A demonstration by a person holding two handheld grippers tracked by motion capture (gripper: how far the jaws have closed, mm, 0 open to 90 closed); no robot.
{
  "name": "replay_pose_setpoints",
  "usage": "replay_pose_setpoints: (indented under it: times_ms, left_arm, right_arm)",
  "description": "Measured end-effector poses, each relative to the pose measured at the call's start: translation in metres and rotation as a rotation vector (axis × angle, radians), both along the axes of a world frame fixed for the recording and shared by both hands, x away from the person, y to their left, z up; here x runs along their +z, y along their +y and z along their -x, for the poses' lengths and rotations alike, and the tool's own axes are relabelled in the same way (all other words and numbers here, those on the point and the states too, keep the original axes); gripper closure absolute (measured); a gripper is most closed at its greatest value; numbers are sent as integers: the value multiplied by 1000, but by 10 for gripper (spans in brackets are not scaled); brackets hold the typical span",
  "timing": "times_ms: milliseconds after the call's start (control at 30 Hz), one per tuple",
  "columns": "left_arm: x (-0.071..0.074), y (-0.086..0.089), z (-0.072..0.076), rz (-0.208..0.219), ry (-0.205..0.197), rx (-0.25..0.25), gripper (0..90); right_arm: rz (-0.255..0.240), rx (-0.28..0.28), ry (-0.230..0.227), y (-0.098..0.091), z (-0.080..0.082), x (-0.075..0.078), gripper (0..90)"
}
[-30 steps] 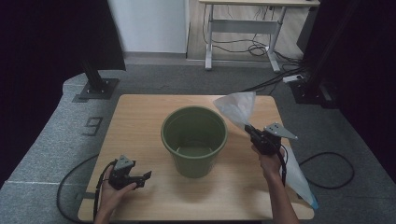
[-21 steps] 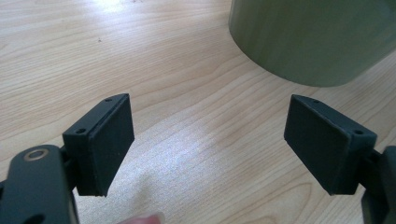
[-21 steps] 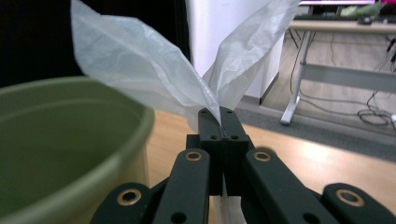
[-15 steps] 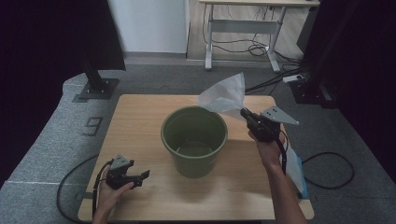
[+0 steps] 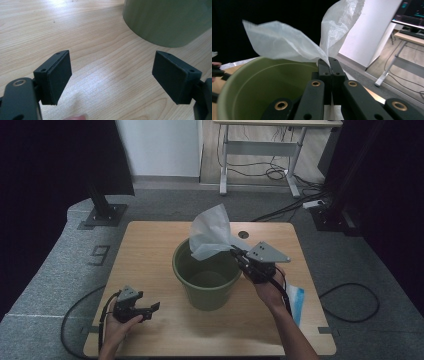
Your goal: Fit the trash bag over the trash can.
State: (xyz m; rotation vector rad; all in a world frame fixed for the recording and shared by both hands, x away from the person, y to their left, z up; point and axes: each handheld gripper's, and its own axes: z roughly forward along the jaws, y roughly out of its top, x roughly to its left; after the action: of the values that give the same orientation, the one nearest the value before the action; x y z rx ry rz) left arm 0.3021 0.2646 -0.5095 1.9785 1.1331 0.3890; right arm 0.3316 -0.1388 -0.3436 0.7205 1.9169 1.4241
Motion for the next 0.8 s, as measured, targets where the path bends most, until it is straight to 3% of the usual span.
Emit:
replay_pose_setpoints:
  times_ms: [300, 800]
  left_arm:
    - [-1, -2, -1, -7, 6, -4, 160]
    - [-3, -4, -1, -20, 10, -19, 160]
  right_arm:
    - [-17, 41, 32, 3, 2, -5, 886]
    - [13, 132, 99, 22, 12, -26, 885]
